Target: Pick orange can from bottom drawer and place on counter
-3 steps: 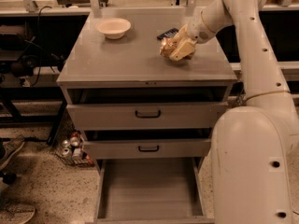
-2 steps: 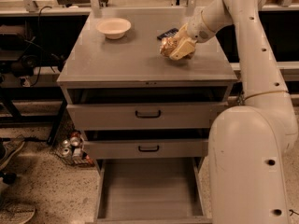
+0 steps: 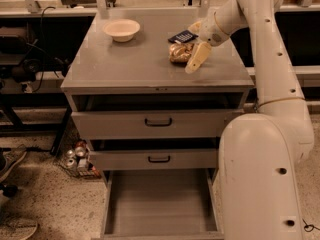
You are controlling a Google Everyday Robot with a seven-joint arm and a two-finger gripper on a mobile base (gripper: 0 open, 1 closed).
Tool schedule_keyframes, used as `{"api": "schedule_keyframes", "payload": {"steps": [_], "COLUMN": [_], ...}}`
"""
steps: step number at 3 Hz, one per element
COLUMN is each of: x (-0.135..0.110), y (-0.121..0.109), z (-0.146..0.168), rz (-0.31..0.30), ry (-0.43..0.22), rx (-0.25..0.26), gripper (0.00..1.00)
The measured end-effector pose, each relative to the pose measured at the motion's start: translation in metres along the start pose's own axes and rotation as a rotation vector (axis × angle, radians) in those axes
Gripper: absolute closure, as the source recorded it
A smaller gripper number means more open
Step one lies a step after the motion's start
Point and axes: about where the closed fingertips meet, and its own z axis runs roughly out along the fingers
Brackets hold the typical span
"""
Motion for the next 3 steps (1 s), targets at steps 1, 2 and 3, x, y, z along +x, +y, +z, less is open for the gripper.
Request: {"api": "schedule_keyframes", "payload": {"steps": [1,2,3], "x": [0.000,0.009,0.022], "y": [0.000,-0.017,-0.027], "z": [0.000,-0.054,-0.144], "rz": [0.000,-0.005,-0.009], "ry": [0.000,0.007,0.024], "rx": [0.000,0.129,0.325], "gripper": [0.00,0.00,0.00]}}
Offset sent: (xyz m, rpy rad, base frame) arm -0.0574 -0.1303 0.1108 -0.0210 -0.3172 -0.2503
